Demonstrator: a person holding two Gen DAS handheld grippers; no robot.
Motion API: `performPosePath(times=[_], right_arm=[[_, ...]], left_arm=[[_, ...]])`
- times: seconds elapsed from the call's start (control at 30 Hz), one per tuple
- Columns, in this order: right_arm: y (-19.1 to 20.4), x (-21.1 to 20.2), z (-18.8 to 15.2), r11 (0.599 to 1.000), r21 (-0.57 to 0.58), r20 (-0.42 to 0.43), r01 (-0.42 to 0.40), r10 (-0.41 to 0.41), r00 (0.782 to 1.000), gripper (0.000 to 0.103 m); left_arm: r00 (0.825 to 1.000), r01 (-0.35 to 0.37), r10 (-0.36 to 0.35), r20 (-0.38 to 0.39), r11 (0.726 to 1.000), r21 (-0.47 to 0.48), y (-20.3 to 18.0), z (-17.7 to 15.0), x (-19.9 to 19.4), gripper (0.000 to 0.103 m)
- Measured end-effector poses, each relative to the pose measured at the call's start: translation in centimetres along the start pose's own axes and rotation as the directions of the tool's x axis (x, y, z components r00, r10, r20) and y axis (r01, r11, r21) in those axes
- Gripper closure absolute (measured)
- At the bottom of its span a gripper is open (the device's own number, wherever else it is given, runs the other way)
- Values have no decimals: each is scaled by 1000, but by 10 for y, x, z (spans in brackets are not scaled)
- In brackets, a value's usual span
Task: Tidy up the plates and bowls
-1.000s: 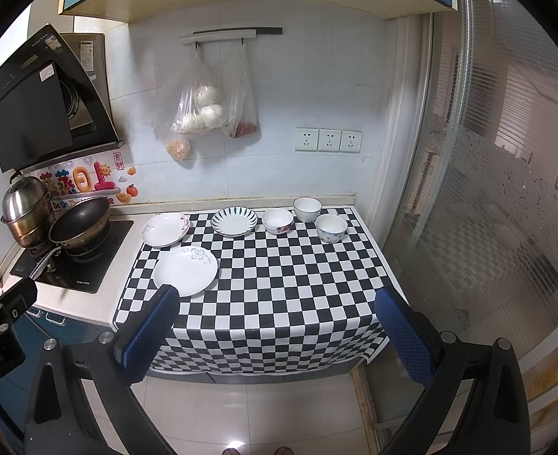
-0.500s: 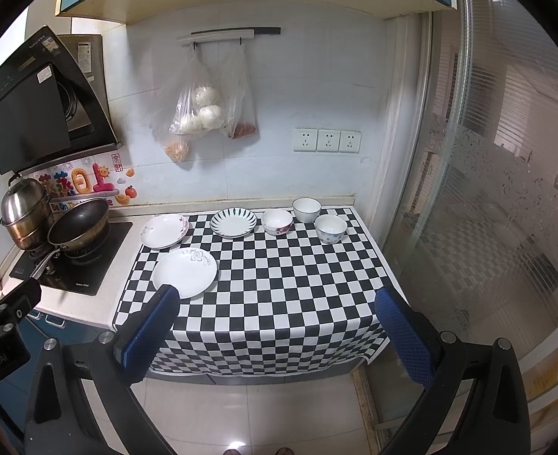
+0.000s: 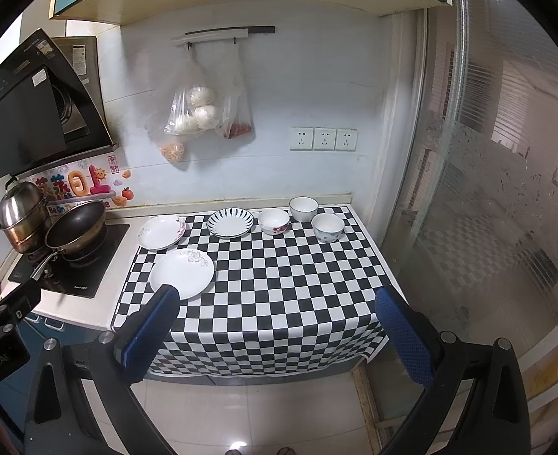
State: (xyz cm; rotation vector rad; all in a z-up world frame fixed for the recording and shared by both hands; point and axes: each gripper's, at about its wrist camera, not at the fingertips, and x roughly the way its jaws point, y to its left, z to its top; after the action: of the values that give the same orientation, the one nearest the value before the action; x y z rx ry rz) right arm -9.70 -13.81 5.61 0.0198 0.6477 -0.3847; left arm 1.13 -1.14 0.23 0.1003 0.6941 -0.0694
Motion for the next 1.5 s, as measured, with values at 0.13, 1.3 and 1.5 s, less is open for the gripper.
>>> performPosePath(times=[0.13,1.3,1.5], right_arm=[[-1,2,0,1000,3,-3,-1,1,1000,0],[89,315,9,999,-32,-318,-2,-8,948,0],[116,433,29,991,-65,-416,-119,81,906,0]], left_arm=[[1000,3,-3,-6,1000,0,-3,1,1,0],[982,-128,123,-146,991,-24,20,36,268,0],[953,-174,161,-255,984,-31,0,55,353,0]])
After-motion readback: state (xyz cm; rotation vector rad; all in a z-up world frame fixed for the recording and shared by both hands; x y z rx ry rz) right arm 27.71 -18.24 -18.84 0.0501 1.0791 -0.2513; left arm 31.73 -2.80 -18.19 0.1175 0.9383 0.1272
